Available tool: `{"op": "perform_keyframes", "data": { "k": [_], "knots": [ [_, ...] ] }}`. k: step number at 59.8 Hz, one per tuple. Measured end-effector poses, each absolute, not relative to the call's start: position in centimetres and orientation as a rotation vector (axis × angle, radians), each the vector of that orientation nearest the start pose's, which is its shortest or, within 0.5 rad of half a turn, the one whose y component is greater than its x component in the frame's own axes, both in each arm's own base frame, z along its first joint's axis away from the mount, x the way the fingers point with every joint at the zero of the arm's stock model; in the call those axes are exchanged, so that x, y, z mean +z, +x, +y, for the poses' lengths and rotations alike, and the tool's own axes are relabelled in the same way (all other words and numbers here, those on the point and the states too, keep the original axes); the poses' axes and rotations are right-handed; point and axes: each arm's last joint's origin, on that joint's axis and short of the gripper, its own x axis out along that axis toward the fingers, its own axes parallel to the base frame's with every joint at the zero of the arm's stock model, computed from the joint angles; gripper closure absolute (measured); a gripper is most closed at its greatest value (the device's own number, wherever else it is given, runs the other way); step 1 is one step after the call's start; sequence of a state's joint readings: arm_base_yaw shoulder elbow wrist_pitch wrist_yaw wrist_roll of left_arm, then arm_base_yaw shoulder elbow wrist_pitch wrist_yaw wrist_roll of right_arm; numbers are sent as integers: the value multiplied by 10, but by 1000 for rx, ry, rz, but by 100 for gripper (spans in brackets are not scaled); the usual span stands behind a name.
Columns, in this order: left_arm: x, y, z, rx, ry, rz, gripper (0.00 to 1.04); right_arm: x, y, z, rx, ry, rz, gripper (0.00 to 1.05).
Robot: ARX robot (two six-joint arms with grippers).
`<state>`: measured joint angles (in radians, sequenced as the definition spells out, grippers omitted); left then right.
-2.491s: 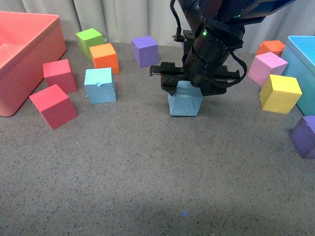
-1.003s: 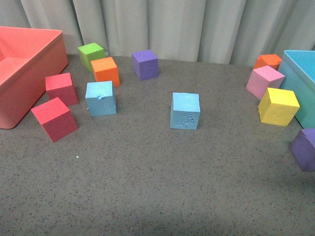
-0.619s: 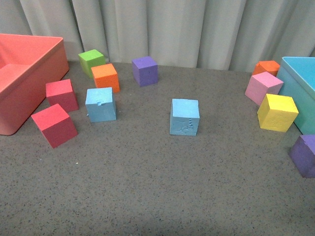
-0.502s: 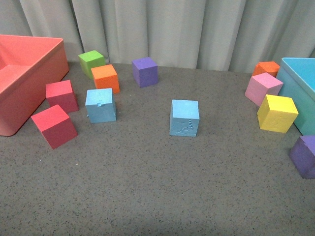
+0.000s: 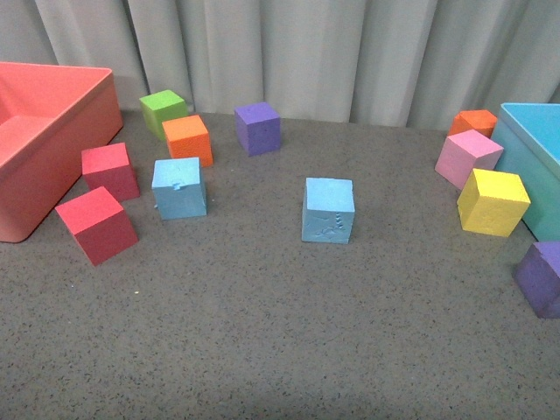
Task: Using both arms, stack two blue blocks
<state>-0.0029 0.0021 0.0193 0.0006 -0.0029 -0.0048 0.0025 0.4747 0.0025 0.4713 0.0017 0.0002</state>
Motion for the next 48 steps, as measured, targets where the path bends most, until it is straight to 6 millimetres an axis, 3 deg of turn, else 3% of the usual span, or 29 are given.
{"op": "perform_keyframes", "data": {
  "k": [48],
  "knots": [
    [170, 97, 0, 0, -5, -18, 7, 163, 102, 0, 2, 0, 24, 104]
  ]
}}
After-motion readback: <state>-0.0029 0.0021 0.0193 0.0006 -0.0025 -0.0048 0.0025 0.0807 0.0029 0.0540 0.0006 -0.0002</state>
